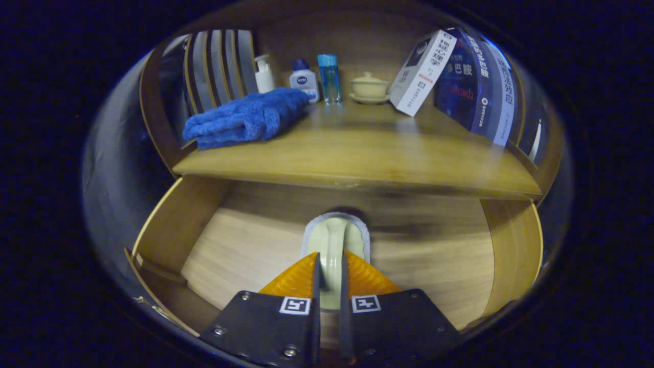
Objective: Pull open the drawer, take out the items inside it, and place them on the countertop above the cabinet.
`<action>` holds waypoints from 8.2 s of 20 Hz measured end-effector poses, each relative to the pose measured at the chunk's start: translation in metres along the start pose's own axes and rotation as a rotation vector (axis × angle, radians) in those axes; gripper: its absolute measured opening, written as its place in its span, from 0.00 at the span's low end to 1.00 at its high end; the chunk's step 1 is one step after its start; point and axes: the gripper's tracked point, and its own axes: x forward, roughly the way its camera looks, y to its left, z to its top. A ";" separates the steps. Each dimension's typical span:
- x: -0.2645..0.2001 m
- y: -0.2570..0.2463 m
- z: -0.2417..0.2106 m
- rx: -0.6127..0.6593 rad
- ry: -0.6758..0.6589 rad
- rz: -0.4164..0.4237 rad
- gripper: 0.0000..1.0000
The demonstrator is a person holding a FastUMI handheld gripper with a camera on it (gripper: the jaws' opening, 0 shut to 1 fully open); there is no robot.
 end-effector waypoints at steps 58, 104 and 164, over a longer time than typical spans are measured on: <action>-0.100 0.022 0.154 -0.049 -0.639 -0.052 0.23; -0.134 0.029 -0.083 0.137 -0.490 -0.200 0.95; -0.204 0.002 0.018 -0.027 -0.734 -0.178 0.98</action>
